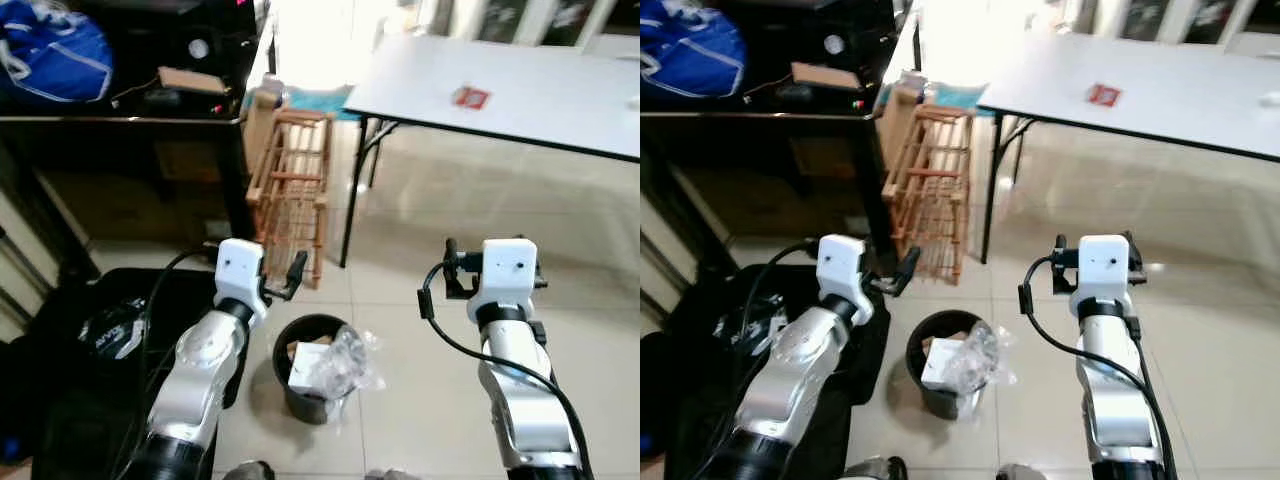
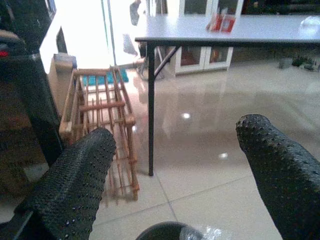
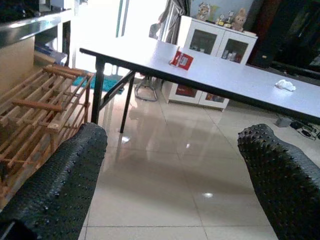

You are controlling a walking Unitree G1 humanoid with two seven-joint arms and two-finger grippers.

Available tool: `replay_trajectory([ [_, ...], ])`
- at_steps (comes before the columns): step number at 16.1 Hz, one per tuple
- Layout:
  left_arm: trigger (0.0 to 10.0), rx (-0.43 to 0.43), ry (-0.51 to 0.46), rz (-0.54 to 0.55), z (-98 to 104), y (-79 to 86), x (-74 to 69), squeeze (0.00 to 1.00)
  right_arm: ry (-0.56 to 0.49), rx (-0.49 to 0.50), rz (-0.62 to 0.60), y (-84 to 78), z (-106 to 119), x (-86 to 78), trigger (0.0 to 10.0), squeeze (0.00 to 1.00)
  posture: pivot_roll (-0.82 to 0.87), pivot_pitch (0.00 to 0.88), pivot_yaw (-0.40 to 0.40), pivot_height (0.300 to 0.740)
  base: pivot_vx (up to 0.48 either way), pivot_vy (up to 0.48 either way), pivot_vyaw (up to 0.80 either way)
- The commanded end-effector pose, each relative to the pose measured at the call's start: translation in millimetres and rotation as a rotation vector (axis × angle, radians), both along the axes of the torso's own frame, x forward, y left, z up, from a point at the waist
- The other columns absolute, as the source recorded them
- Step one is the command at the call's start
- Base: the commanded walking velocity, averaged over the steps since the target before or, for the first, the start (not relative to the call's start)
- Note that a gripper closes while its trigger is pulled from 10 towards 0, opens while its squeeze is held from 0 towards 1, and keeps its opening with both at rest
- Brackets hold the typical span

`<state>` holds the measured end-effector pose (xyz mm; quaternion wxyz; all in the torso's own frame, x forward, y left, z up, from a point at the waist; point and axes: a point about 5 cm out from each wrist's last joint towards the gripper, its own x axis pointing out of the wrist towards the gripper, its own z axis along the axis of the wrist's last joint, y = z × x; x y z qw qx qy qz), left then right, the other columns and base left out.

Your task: Picking trash to rubbish bin

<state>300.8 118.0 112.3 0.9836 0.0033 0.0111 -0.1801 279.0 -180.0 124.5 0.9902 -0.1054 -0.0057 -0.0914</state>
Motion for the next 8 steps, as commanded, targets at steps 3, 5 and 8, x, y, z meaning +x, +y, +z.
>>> replay_trajectory([
  [3, 10.0, -0.006, 0.006, 0.003, -2.7, 1.1, 2.4, 0.0, -0.024, 0.01, 0.016, 4.4, 10.0, 8.0, 10.0, 0.0, -0.03, 0.013, 0.018, 0.74, 0.0, -0.471, 0.0],
  [5, 10.0, -0.008, 0.004, 0.002, -2.4, 1.0, 3.6, 0.0, -0.022, 0.014, 0.019, 7.0, 9.6, 9.0, 10.0, 0.0, -0.03, 0.017, 0.019, 0.74, 0.0, -0.472, 0.0],
  [8, 10.0, -0.014, 0.005, 0.005, -3.6, 1.5, 5.4, 0.0, -0.021, 0.022, 0.029, 11.2, 10.3, 10.9, 10.0, 0.0, -0.03, 0.023, 0.021, 0.74, 0.0, -0.47, 0.0],
])
